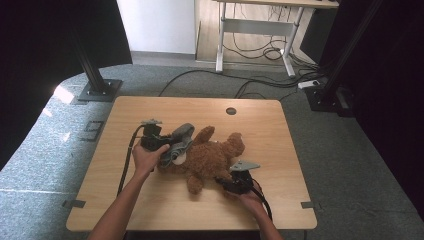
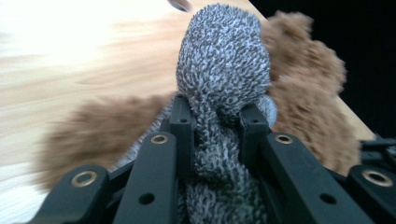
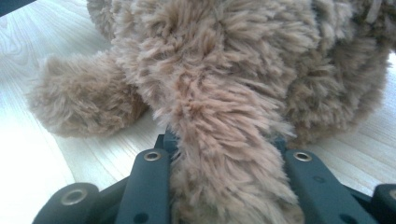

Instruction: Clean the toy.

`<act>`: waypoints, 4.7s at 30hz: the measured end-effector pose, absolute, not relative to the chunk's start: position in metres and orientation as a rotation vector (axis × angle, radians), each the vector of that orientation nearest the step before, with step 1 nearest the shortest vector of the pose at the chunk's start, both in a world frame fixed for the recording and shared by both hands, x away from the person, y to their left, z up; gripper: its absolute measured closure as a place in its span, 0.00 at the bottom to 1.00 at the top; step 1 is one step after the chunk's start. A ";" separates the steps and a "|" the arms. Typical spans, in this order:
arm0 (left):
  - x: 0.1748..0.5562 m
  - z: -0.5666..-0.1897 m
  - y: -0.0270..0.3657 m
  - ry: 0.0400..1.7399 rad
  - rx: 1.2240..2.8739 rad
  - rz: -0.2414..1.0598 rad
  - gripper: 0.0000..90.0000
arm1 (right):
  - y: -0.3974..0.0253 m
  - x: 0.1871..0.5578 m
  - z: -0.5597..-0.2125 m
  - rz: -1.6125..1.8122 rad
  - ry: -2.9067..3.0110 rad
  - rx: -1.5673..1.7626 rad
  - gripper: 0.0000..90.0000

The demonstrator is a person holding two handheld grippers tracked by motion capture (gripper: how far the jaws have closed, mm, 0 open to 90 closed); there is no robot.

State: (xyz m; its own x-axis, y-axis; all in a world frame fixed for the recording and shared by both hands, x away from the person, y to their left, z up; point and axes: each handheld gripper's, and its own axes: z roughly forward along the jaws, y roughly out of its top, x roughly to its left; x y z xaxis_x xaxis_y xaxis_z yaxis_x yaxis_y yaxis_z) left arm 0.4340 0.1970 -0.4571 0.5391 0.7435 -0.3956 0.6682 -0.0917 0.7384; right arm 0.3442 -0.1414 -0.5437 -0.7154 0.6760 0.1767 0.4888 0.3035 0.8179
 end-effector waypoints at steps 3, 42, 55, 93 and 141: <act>0.439 -0.466 0.220 1.244 1.744 0.084 0.81 | -0.142 0.343 -0.544 1.374 2.369 1.079 0.73; 0.399 -0.460 0.240 1.143 1.722 0.066 0.81 | -0.143 0.344 -0.546 1.380 2.363 1.114 0.73; 0.394 -0.500 0.256 1.262 1.685 0.014 0.81 | -0.142 0.344 -0.546 1.373 2.366 1.105 0.73; 0.411 -0.447 0.135 0.982 1.811 -0.016 0.79 | -0.140 0.344 -0.547 1.391 2.364 1.050 0.73; 0.397 -0.453 0.088 0.943 1.947 0.104 0.82 | -0.137 0.342 -0.549 1.371 2.401 1.102 0.73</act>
